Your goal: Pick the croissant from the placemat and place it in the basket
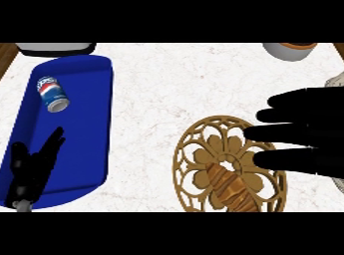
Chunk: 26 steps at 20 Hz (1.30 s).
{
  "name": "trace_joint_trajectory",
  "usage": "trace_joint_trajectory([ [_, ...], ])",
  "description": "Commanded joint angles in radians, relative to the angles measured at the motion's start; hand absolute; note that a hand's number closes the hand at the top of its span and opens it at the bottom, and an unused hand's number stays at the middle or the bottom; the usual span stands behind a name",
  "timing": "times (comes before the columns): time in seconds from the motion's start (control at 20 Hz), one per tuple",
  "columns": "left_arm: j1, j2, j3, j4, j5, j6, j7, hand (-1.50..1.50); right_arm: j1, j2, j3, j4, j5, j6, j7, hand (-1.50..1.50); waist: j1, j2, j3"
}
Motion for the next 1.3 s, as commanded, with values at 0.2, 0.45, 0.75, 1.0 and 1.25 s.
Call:
trace_joint_trajectory([
  [0.2, -0.002, -0.08, -0.047, 0.041, -0.013, 0.023, 0.093, 0.0, 0.022, -0.008, 0.016, -0.007, -0.014, 0.07, -0.033, -1.5, -0.011, 0.009, -0.013],
  [0.45, 0.051, -0.049, -0.01, 0.04, -0.003, -0.038, 0.039, 0.0, 0.12, 0.058, 0.024, -0.037, 0.059, 0.015, -0.037, -1.5, -0.004, 0.01, -0.013],
  [0.75, 0.127, -0.083, -0.032, 0.024, -0.03, -0.037, -0.014, 0.0, 0.199, 0.144, 0.098, -0.095, 0.167, -0.024, -0.031, -1.5, -0.003, 0.011, -0.013],
  [1.0, 0.097, -0.063, -0.008, -0.018, -0.017, -0.039, 0.064, 0.0, 0.25, 0.233, 0.218, -0.128, 0.364, -0.078, -0.018, -1.5, -0.007, 0.016, -0.013],
  [1.25, 0.125, -0.08, -0.01, -0.07, -0.04, -0.009, 0.081, 0.0, 0.321, 0.212, 0.258, -0.072, 0.549, -0.092, -0.157, -1.5, 0.004, 0.015, -0.011],
])
